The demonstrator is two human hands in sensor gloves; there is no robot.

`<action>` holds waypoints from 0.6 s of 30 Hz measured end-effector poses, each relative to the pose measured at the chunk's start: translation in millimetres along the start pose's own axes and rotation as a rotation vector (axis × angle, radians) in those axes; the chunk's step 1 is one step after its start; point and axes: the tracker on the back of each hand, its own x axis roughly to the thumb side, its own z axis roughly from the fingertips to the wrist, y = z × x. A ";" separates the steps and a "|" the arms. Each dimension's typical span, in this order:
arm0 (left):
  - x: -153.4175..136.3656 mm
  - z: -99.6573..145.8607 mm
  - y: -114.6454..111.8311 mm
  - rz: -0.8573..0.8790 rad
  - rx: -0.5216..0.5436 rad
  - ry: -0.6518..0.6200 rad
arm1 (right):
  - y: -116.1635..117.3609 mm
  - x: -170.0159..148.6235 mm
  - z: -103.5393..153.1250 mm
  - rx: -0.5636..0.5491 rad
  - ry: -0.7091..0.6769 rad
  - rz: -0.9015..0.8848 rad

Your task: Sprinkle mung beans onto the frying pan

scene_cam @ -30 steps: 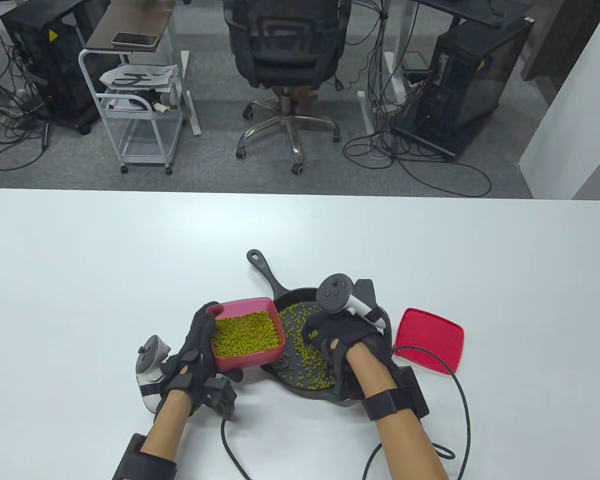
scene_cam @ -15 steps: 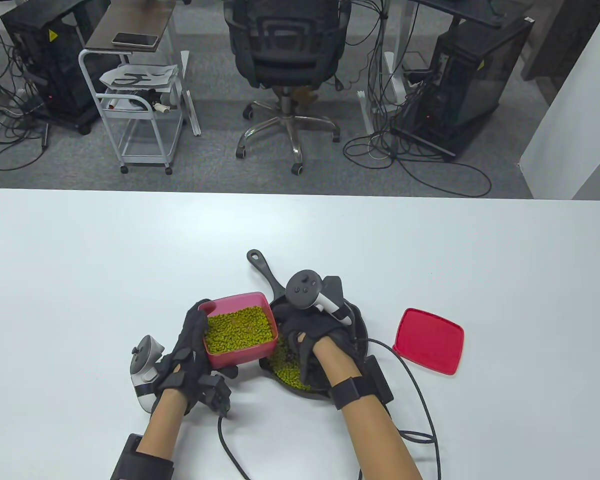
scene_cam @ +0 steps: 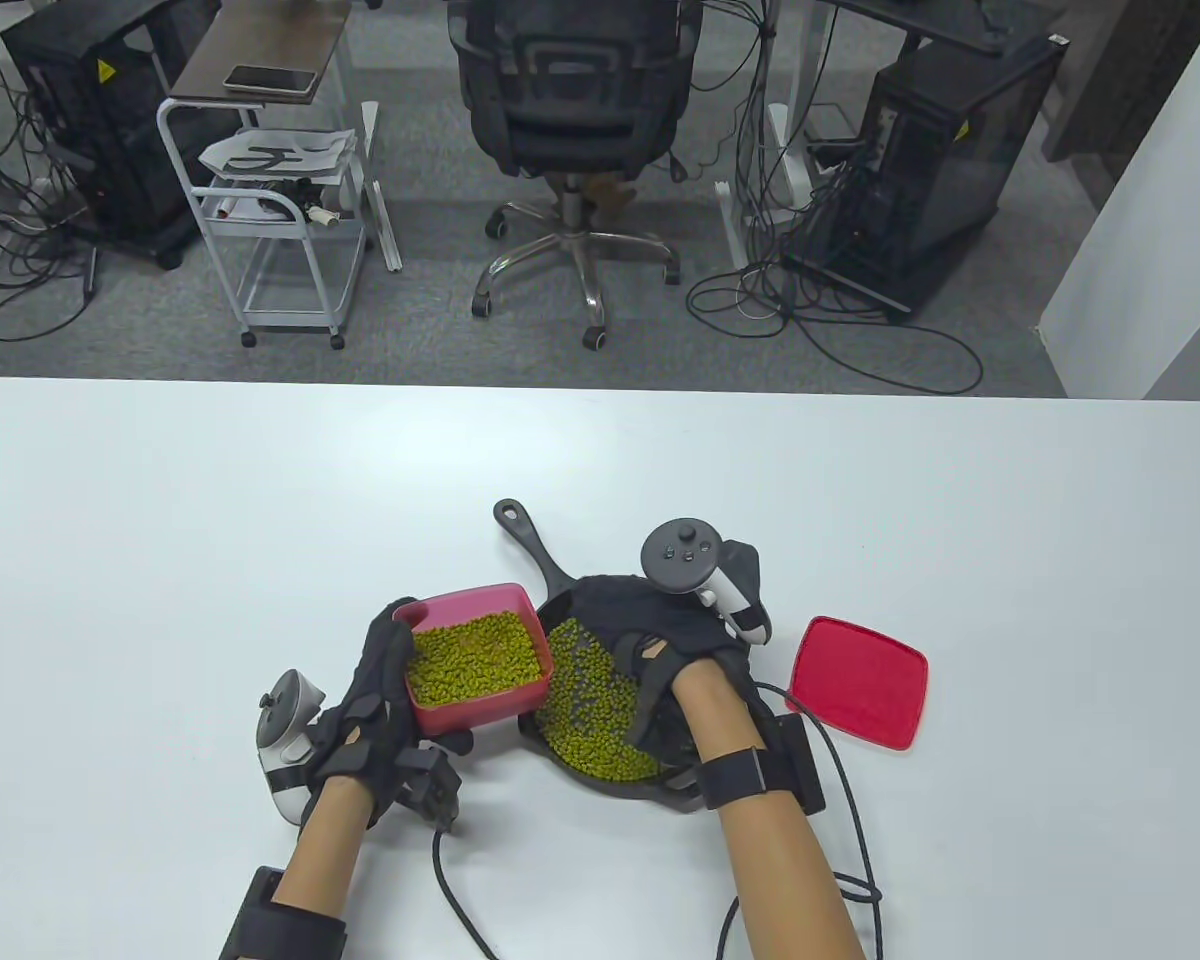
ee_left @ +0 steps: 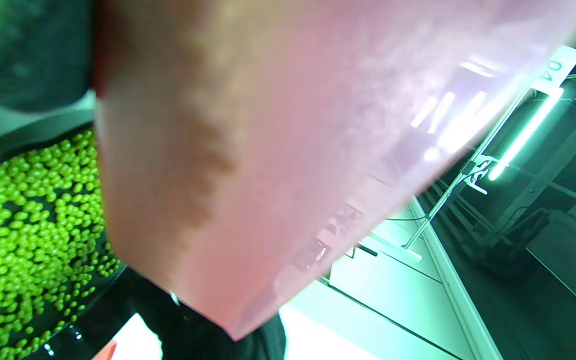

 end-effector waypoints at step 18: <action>-4.8 6.2 -23.2 -0.082 -0.067 -0.005 | 41.1 94.9 32.6 0.092 -0.236 0.241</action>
